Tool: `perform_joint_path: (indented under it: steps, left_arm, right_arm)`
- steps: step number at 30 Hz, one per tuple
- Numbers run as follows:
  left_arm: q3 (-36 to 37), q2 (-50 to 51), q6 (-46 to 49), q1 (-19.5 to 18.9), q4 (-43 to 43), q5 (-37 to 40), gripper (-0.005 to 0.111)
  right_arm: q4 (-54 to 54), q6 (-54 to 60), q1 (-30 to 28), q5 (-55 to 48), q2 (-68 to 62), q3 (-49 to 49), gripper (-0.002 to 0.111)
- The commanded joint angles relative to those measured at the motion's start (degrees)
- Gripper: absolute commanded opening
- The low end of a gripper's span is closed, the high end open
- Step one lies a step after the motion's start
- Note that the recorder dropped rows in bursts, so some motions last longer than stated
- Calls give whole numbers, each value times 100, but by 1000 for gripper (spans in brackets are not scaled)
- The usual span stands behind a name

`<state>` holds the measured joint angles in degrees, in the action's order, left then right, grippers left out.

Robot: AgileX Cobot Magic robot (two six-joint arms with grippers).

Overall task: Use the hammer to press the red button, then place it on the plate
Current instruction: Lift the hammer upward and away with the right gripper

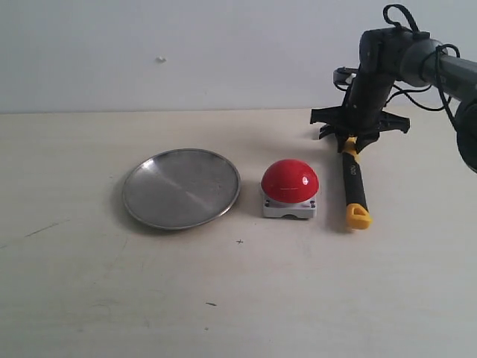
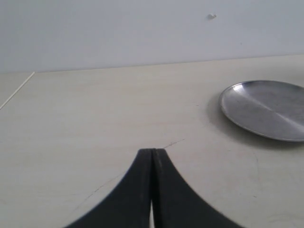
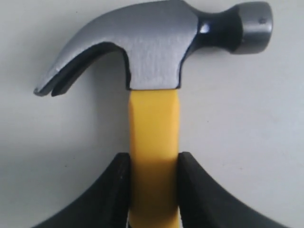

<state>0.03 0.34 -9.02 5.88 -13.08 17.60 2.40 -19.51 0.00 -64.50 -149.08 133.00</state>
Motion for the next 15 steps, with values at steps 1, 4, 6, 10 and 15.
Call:
perform_joint_path:
  steps: [1,4,6,10,15]
  left_arm:
    - [-3,-34,-16,-14,21,-15,0]
    - [-3,-34,-16,-14,21,-15,0]
    - [-3,-34,-16,-14,21,-15,0]
    - [-3,-34,-16,-14,21,-15,0]
    - [-3,-34,-16,-14,21,-15,0]
  right_arm:
    - [159,-18,69,148,515,58,0]
    - [177,-7,69,48,800,58,0]
    - [328,-7,69,-79,1037,58,0]
    - [533,34,69,-488,1504,58,0]
    - [775,83,69,-546,2146,12,0]
